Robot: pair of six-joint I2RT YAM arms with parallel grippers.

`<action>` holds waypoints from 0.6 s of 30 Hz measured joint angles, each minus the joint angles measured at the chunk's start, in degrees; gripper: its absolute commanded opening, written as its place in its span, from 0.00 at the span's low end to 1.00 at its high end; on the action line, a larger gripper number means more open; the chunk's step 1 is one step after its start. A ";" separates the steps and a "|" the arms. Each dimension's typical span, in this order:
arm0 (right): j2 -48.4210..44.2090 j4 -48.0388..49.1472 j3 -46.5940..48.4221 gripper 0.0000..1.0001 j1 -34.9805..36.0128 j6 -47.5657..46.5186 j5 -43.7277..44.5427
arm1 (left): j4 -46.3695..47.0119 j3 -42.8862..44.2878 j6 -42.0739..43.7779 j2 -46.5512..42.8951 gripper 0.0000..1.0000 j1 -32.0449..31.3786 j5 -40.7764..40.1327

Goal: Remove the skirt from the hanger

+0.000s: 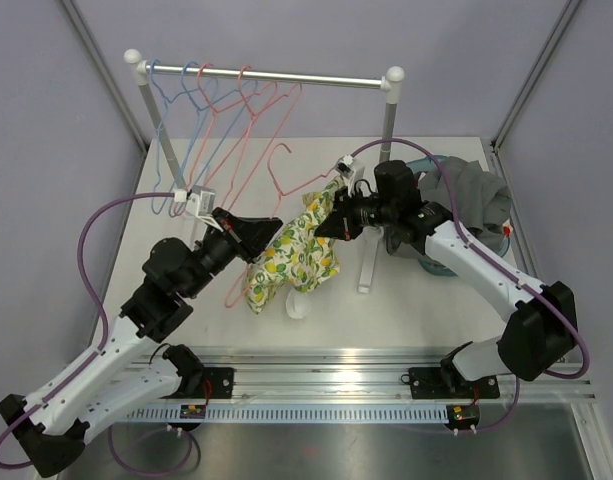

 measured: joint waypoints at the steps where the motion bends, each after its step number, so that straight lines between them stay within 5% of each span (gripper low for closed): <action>1: 0.00 0.00 0.00 0.00 0.00 -0.28 -0.28 | -0.02 -0.24 0.02 -0.11 0.00 0.00 0.00; 8: -0.87 -9.70 5.70 0.00 -2.62 -10.82 -10.80 | -2.86 -0.59 3.93 -0.39 0.00 0.00 -0.44; 18: -1.66 -32.70 37.59 0.00 -10.56 -29.88 -26.56 | -5.68 -4.48 10.49 0.37 0.00 -0.02 -4.57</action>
